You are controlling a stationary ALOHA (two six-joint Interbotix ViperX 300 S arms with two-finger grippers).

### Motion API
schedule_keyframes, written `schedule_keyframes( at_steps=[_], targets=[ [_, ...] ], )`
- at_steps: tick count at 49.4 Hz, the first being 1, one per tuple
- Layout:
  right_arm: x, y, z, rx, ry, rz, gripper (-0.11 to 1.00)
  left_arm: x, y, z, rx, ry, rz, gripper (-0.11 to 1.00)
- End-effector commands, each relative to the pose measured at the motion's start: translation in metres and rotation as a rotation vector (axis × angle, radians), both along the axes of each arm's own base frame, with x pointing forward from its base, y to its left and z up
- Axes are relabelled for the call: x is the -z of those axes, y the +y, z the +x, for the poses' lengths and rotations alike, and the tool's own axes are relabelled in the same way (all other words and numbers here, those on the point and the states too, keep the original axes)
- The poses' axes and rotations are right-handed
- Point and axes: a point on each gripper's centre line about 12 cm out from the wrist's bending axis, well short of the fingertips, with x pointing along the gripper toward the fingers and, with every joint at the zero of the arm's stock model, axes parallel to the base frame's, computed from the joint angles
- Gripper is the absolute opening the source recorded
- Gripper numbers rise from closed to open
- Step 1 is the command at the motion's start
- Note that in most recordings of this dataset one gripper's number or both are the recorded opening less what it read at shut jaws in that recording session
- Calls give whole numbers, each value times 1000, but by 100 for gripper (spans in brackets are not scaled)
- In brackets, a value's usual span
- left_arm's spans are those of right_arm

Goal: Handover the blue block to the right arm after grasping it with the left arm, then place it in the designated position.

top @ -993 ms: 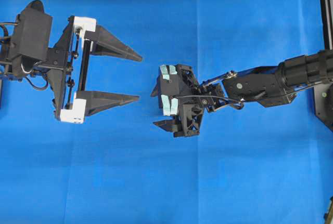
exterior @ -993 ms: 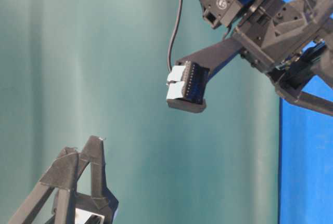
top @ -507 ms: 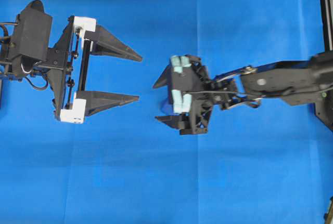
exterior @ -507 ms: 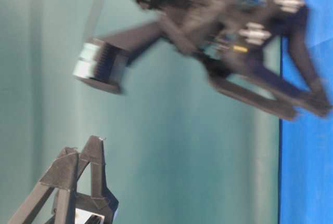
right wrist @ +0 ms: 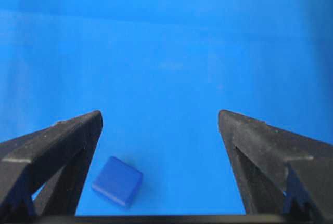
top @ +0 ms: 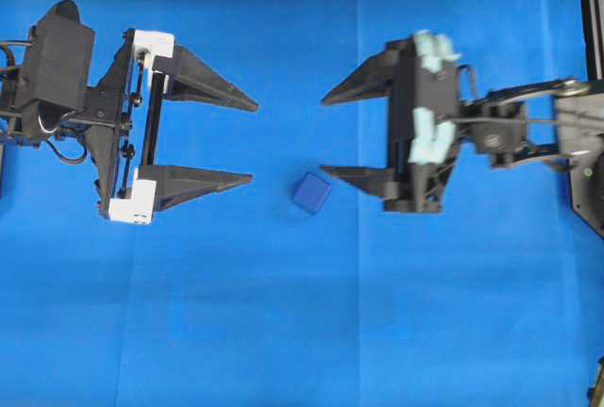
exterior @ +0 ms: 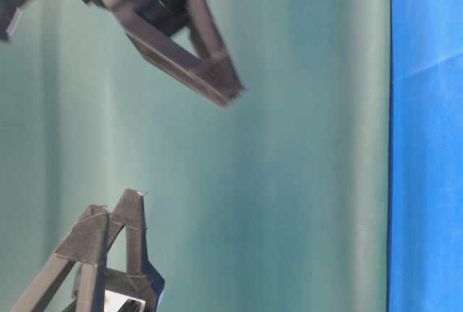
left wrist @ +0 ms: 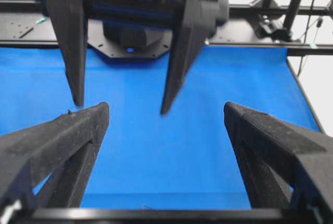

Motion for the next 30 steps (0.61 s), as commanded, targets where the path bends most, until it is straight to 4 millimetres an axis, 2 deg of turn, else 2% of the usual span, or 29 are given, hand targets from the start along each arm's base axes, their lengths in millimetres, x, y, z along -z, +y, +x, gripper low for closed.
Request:
schedule_keyframes(
  at_steps=[1,12,30],
  targets=[
    [-18,-1,-12,1,-48,-2,95,-12,0,-1,1,-37,-4,93],
    [-27,-2,-31,-2,-87,1,95,-11,0,-2,0,-35,-4,93],
    [-30,0,-30,-27,-125,-6,95,-11,0,-2,2,-34,-2,93]
  ],
)
